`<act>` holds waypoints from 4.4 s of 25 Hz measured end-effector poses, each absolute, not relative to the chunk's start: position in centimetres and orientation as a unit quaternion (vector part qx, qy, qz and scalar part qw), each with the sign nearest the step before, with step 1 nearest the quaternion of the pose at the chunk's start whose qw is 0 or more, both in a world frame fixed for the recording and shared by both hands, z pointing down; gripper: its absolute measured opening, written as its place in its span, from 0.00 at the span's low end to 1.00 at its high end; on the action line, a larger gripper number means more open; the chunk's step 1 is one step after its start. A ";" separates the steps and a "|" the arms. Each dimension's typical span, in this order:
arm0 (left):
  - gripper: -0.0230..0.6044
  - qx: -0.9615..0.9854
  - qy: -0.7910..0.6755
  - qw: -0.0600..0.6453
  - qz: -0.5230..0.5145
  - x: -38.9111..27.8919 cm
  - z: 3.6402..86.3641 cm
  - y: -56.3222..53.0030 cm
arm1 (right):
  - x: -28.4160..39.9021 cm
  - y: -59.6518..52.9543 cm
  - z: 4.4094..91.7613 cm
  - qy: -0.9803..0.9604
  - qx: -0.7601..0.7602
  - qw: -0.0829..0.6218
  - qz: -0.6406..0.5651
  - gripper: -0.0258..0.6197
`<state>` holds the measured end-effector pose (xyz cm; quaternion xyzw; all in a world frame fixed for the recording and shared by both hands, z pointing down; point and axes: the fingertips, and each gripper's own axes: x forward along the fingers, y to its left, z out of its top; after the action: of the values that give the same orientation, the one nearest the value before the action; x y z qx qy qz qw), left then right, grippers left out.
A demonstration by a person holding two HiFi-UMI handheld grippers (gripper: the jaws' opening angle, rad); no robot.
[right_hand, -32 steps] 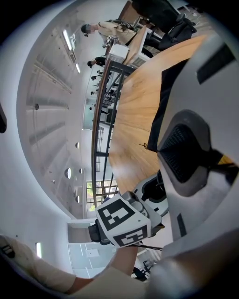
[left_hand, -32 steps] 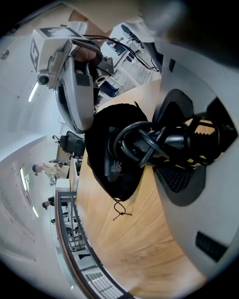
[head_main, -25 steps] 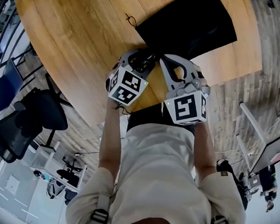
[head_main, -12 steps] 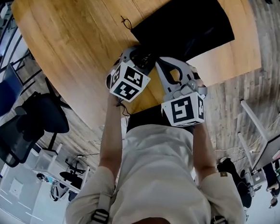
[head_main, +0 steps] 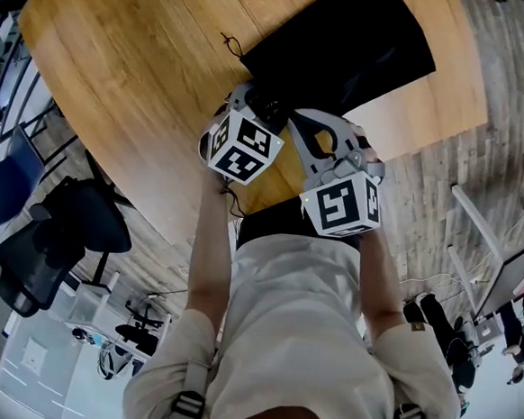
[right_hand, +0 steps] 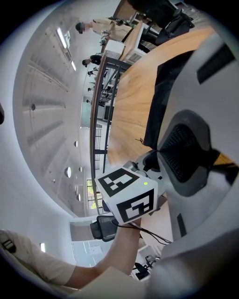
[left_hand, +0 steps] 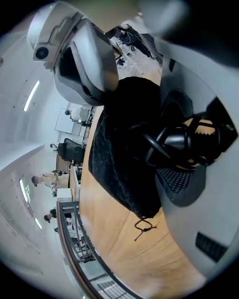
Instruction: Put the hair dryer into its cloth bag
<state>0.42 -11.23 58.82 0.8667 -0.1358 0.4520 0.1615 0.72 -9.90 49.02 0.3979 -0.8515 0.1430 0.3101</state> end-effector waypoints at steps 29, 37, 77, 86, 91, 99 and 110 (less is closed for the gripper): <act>0.52 0.879 -0.169 0.151 0.420 -1.0 58.1 -11.2 | 1.0 -10.0 49.1 -0.849 0.401 0.316 0.133 0.08; 0.52 0.877 -0.192 0.151 0.413 -3.0 57.3 -10.9 | 0.9 -9.9 49.1 -0.850 0.399 0.320 0.128 0.08; 0.29 0.868 -0.197 0.197 0.411 -7.1 58.3 -7.4 | 0.3 -9.3 49.4 -0.851 0.389 0.331 0.127 0.08; 0.28 0.877 -0.195 0.195 0.395 -5.6 57.0 -8.0 | 0.4 -9.3 49.0 -0.853 0.388 0.326 0.124 0.08; 0.28 0.880 -0.192 0.192 0.390 -5.0 56.7 -8.7 | 0.2 -9.7 48.8 -0.855 0.386 0.325 0.121 0.08; 0.28 0.886 -0.181 0.186 0.383 -3.4 56.5 -9.6 | -0.1 -9.8 48.5 -0.858 0.384 0.321 0.121 0.08; 0.28 0.896 -0.164 0.179 0.371 -0.9 56.7 -10.7 | -0.4 -9.7 48.2 -0.860 0.378 0.320 0.125 0.08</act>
<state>-0.94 -10.73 56.72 0.8963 -0.1640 0.3709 0.1793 -0.44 -9.69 48.21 0.3780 -0.8598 0.1249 0.3198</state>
